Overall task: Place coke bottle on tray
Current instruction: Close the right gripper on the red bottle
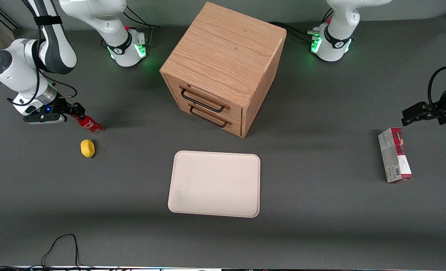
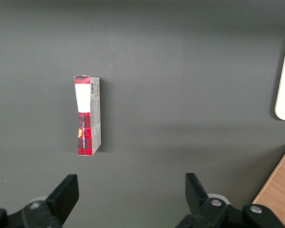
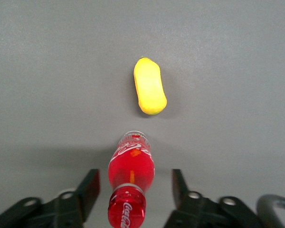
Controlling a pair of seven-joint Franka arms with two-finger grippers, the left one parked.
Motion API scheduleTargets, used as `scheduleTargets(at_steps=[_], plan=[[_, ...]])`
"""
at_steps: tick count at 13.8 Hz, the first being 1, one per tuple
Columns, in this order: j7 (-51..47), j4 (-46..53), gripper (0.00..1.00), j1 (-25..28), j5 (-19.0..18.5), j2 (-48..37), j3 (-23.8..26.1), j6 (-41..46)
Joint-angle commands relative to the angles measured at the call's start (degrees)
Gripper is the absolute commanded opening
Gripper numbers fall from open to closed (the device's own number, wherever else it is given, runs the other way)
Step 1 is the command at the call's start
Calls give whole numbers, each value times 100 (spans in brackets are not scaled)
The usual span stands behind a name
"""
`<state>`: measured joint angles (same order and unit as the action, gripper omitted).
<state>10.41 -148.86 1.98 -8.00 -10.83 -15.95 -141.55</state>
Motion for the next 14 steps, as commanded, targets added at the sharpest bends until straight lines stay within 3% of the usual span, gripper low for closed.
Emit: scheduleTargets(at_steps=[1, 10, 14], plan=[[92, -91, 0, 74, -123, -94, -39, -66], [22, 206, 0, 92, -123, -103, 22, 65], [5, 1871, 0, 346, -88, 360, 48, 1660]])
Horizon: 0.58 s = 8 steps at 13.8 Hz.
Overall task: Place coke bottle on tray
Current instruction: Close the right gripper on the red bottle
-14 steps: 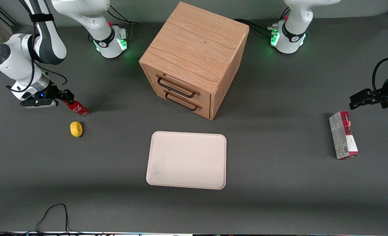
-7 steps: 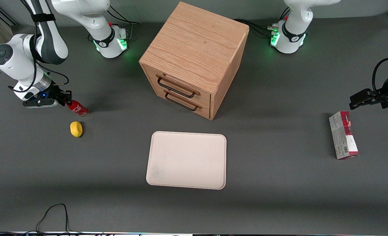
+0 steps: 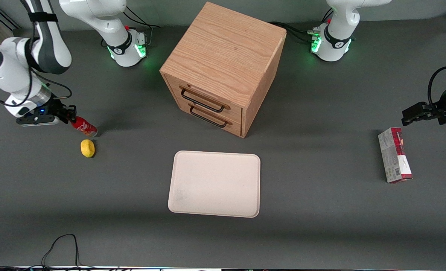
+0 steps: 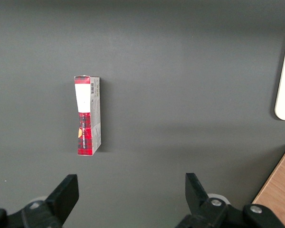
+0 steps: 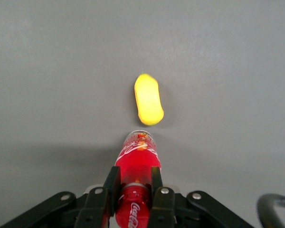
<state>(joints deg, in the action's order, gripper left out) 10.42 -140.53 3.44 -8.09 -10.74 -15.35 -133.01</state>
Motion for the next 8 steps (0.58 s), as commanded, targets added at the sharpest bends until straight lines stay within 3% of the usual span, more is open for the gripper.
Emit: scheduleTargets(at_steps=[1, 4, 6, 8], plan=[[21, 1637, 0, 279, -62, 570, -11, 1360], [21, 3282, 0, 438, 35, 1265, -3, 2698], [48, 4056, 0, 430, 420, 1591, -11, 3060], [65, 4768, 0, 412, 536, 1925, -11, 3560]])
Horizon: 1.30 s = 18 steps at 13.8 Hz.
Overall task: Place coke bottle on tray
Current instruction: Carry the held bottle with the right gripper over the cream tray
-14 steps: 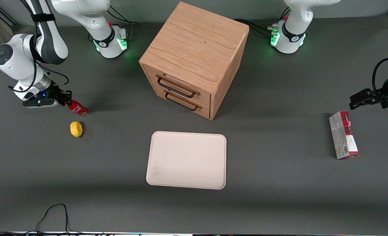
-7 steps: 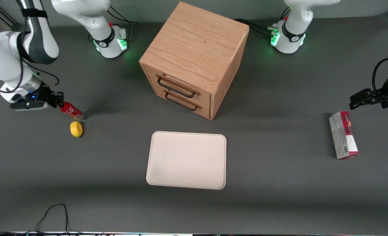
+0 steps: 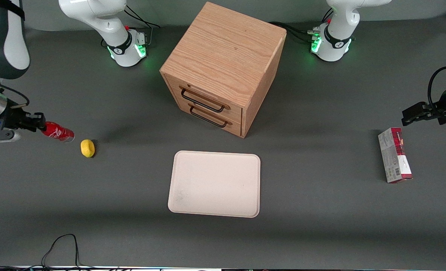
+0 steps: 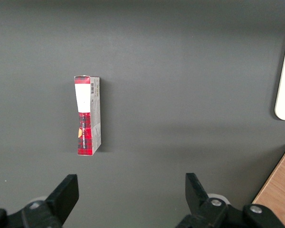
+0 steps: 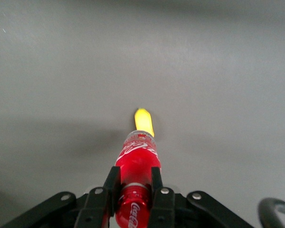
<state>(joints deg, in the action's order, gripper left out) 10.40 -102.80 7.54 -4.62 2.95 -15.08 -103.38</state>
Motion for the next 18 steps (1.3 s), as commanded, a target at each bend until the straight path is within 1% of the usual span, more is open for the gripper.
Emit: scheduleTargets(at_steps=[1, 3, 4, 5, 6, 7, 9, 11, 13, 15, 18], plan=[[67, 1312, 0, 2, 198, 714, -39, 791], [23, 1788, 0, 11, 225, 1031, -39, 951], [-29, 1999, 0, 20, 355, 1206, -21, 952], [-221, 2288, 0, 28, 583, 1469, 5, 960], [-458, 2621, 0, 72, 707, 1750, 49, 1030], [-643, 3034, 0, 142, 726, 2136, 93, 1257], [-1248, 4288, 0, 231, 726, 3040, 373, 1600], [-2135, 5170, 0, 222, 708, 3824, 786, 1611], [-2489, 5559, 0, 239, 708, 4335, 1006, 1332], [-3033, 5587, 0, 423, 700, 4573, 1068, 674], [-3360, 5604, 0, 582, 682, 4907, 1069, 13]])
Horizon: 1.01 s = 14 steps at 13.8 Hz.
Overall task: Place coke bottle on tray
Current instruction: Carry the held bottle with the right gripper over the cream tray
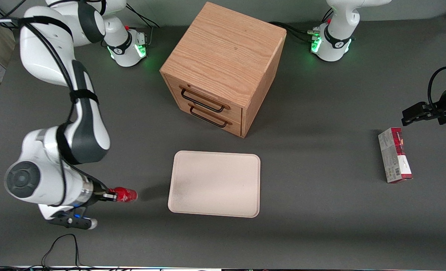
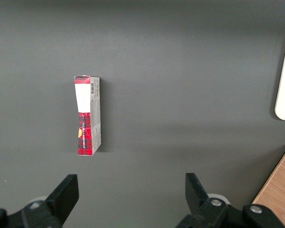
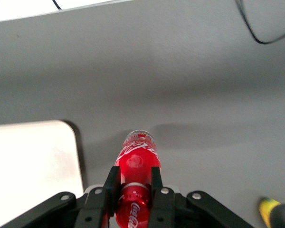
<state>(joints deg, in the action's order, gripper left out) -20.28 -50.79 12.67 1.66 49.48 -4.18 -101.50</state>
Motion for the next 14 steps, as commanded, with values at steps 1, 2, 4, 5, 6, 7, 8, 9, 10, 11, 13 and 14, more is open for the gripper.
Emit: scheduleTargets(at_steps=[1, 2, 4, 5, 6, 7, 8, 9, 10, 11, 13, 14], plan=[[-397, 412, 0, 95, 53, 342, -13, -395], [-581, 412, 0, 191, 53, 438, -13, -615], [-863, 421, 0, 288, 45, 606, -22, -923], [-977, 421, 0, 358, 36, 606, -30, -898], [-1118, 421, 0, 385, 45, 571, -22, -855], [-1284, 430, 0, 473, 45, 562, -13, -854], [-1416, 456, 0, 534, 45, 562, -22, -854], [-1487, 509, 0, 561, 45, 562, -22, -845], [-1514, 527, 0, 605, 45, 562, -22, -784], [-1575, 535, 0, 649, 45, 562, -22, -775], [-1664, 562, 0, 728, 45, 571, -13, -784], [-1664, 597, 0, 746, 45, 571, -4, -784]])
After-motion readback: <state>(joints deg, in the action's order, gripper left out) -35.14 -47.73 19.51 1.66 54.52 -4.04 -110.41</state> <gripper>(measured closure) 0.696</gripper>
